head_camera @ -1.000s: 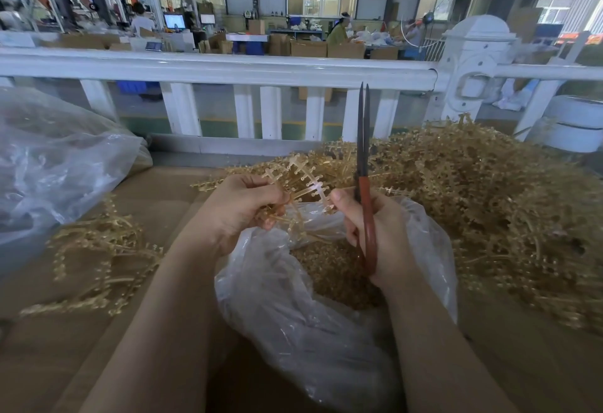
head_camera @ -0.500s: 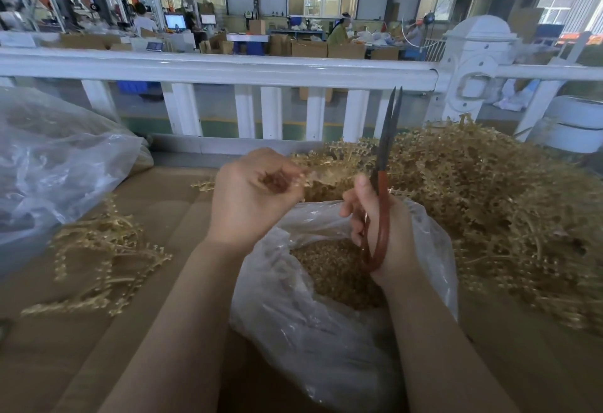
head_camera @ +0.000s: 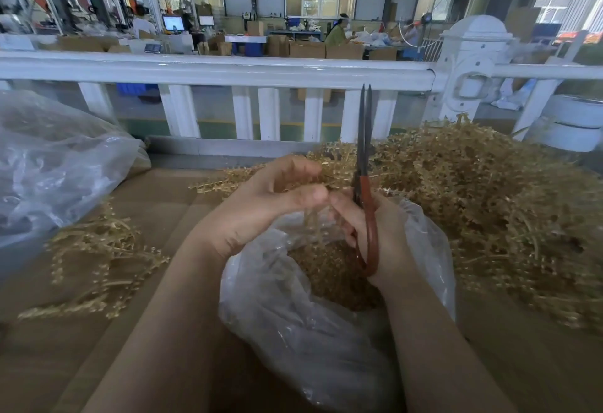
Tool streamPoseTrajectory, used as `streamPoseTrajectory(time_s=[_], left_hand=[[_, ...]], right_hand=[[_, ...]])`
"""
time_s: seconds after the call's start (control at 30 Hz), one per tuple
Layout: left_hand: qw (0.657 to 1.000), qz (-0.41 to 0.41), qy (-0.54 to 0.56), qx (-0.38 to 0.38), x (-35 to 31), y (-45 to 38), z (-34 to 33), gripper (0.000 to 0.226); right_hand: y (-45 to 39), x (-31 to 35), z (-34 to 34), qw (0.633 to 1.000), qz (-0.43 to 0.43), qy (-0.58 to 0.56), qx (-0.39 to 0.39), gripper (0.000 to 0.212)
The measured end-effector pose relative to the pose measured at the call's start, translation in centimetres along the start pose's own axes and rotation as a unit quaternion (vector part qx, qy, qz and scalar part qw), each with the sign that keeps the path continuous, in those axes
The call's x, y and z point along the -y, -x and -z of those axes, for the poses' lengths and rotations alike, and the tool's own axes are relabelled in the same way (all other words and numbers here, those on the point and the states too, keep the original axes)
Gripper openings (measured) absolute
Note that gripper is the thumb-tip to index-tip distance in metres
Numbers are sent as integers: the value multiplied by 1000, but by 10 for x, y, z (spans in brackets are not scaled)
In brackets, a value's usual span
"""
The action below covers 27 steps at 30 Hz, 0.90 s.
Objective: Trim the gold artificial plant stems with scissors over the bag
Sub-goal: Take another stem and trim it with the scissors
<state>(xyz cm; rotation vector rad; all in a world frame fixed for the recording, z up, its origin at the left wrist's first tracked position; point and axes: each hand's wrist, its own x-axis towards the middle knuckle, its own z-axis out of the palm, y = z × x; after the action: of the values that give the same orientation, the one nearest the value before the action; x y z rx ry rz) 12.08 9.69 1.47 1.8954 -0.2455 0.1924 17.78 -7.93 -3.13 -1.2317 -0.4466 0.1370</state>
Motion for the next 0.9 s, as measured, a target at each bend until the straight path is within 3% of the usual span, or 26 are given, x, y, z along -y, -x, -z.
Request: streamPoseTrajectory(time_s=[0.1,0.23,0.3,0.37,0.53,0.7,0.77,0.9], left_hand=[[993,53,-90,45,1,-3,-10,83],[992,47,-111,35,2,-7,-20,20],[991,38,-125,-1,3,-9,-20,7],[993,39,-112,-29,4,-8,-17,13],[994,48,-73,-59,6,-6,-11,20],[997,41,-24,-60,9,-7,-13,22],[998,45,8,-44,8,-6,-12,9],[997,48,32,-52,9,-5,-12,35]], right_hand=[[2,4,-3,1000,-1,-12,17,9],[4,4,-3,1000,7,-16,19,8],[3,2,-5,1000,11,-7,6,16],[3,2,-7,1000,21,20,1,20],[-1,-2,-3,999,1,46,1,6],[-1,-2,-3,1000,-10,8,-8,17],[-1,-1,-3,1000,0,-11,-10,25],[-1,-1,-5,1000,17,-18,-2,25]])
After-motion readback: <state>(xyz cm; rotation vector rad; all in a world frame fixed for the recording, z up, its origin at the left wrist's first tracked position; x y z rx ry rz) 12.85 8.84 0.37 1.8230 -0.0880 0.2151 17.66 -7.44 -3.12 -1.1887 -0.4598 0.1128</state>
